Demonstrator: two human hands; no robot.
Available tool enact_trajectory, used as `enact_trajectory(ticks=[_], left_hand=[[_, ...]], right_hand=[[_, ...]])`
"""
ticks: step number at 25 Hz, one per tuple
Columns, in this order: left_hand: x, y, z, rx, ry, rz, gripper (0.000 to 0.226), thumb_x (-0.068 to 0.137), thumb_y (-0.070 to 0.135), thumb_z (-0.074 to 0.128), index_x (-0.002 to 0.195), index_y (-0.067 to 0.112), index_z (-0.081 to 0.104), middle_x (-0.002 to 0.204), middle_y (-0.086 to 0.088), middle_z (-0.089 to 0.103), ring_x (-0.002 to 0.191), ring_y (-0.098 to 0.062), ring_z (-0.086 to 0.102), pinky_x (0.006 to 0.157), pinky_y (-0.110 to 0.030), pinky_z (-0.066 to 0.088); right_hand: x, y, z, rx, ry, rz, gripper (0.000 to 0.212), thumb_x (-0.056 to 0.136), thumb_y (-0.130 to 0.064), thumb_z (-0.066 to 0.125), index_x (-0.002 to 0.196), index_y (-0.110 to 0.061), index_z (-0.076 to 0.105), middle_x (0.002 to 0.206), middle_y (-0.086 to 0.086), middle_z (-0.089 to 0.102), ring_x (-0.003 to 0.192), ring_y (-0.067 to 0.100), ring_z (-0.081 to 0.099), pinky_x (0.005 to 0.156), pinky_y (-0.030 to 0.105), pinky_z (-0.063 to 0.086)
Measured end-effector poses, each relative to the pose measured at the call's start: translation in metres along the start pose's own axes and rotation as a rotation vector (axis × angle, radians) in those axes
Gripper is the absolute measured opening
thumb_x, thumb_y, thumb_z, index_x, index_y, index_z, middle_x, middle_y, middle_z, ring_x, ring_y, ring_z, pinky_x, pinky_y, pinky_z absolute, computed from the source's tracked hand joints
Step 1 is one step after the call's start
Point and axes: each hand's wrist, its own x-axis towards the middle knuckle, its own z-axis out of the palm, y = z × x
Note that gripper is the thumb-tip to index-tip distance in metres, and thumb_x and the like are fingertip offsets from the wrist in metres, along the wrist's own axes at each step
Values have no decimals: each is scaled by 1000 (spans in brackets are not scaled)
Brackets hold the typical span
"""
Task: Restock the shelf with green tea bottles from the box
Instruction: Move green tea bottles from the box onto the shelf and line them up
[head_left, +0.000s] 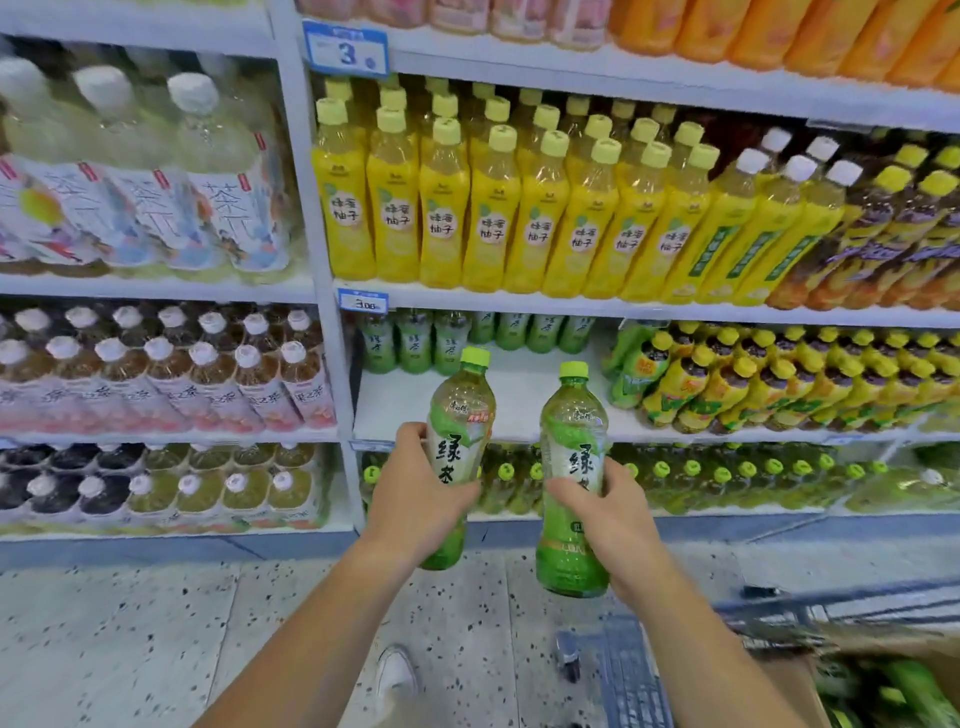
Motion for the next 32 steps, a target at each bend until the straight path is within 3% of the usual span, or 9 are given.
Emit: enact_trajectory(ticks=[6,11,14,18,21,25,29,32], left_hand=[[90,-38,5,47,6,-39,62,69,30,88,111,34,43,93,16,61,81,2,58,60,-23,42],[145,-67,39,78,35,-19,54,67,35,85,100,42,42,87,16,63,74,3,61,51,-16,38],[175,-85,66,55,51,10,53,64,37,86,95,43,44,85,19,63,78,15,59,46,-11,41],[211,-99,94,28,87,58,55,62,43,87,98,45,45,87,21,64,79,17,58,54,-20,46],[235,-105,113,14,138,118,56,62,37,89,98,40,47,86,19,64,79,17,57,50,-9,44],[256,-108,132,8,184,192,57,65,33,92,93,39,42,85,21,59,80,25,52,56,1,39],[274,-110,143,-29,266,255,60,66,31,92,98,40,42,86,22,60,82,23,55,57,1,39],[283,-110,150,-93,307,309,65,68,28,92,110,35,42,93,22,61,86,20,57,60,0,41]], right_hand=[[79,23,48,-58,18,31,29,72,-37,80,98,-32,67,84,-10,75,71,8,73,62,33,56],[142,49,59,-83,21,15,25,66,-40,79,89,-40,69,79,-10,75,66,8,72,51,23,55],[179,65,59,-108,13,-25,28,63,-45,76,89,-46,68,80,-7,76,67,12,73,53,26,57],[229,85,55,-114,45,-72,27,63,-41,78,89,-44,68,79,-6,76,67,12,74,58,31,58],[263,87,52,-121,34,-123,33,57,-47,74,89,-40,69,77,-6,75,67,11,73,56,29,57],[302,88,48,-122,45,-214,37,60,-41,79,94,-30,68,83,-7,76,74,12,74,64,35,60],[329,90,49,-104,19,-325,34,74,-25,86,102,-28,66,85,-16,75,72,2,73,52,16,54],[341,89,51,-118,9,-406,44,76,-21,87,112,-31,64,95,-19,75,83,-2,72,60,13,55]])
